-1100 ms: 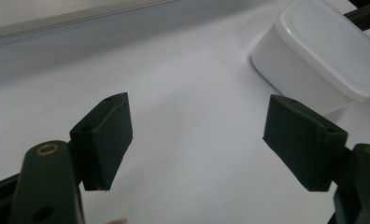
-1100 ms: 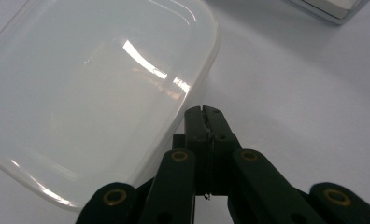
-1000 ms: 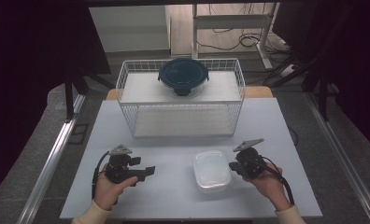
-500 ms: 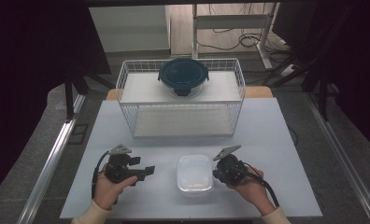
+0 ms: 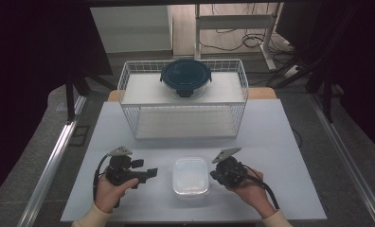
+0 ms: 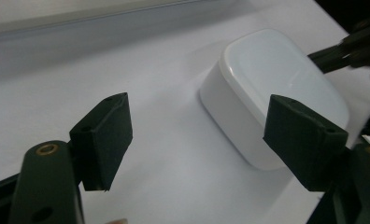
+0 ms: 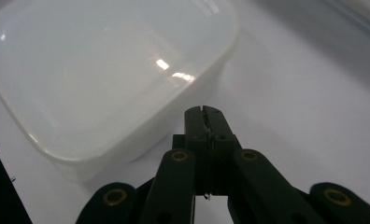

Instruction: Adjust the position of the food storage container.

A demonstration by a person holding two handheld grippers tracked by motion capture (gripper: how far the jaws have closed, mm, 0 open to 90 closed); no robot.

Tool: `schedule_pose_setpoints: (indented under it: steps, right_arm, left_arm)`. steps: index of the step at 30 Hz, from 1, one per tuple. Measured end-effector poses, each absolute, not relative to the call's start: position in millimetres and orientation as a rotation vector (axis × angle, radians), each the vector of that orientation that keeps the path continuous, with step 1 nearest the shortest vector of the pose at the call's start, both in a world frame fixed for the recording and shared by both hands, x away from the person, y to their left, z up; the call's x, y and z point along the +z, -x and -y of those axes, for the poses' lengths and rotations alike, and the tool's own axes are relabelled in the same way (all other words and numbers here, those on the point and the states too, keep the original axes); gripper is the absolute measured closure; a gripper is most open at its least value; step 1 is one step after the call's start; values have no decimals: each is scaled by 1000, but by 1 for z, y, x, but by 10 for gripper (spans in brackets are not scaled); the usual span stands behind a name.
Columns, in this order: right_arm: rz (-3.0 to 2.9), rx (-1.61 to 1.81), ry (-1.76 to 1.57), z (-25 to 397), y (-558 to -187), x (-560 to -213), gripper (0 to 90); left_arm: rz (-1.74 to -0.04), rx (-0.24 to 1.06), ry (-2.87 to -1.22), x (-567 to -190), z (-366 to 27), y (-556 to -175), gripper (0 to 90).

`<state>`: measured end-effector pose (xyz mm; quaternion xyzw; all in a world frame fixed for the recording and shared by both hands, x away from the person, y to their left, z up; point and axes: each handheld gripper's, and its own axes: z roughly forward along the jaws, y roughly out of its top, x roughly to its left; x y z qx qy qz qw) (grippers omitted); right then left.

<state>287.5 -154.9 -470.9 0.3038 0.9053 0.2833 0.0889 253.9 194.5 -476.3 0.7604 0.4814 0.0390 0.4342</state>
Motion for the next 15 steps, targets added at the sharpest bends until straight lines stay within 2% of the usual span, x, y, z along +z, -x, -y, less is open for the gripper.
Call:
schedule_pose_setpoints:
  steps: [6, 7, 10, 12, 15]
  right_arm:
    - [-2582, 1041, -1024, 184, -290, -457, 883]
    - [-2565, 1076, -1044, 187, -290, -457, 832]
    - [-2516, 1224, -1142, 197, -292, -457, 531]
    - [-2502, 1264, -1187, 201, -293, -457, 454]
    - [-2488, 1267, -1216, 203, -292, -457, 392]
  left_arm:
    - [-1217, 104, -1878, -476, -197, -254, 229]
    - [-1221, 105, -1873, -476, -198, -254, 229]
    - [-1226, 105, -1865, -476, -198, -254, 229]
    - [-1230, 104, -1861, -476, -198, -254, 229]
    - [-1231, 89, -1843, -475, -198, -253, 221]
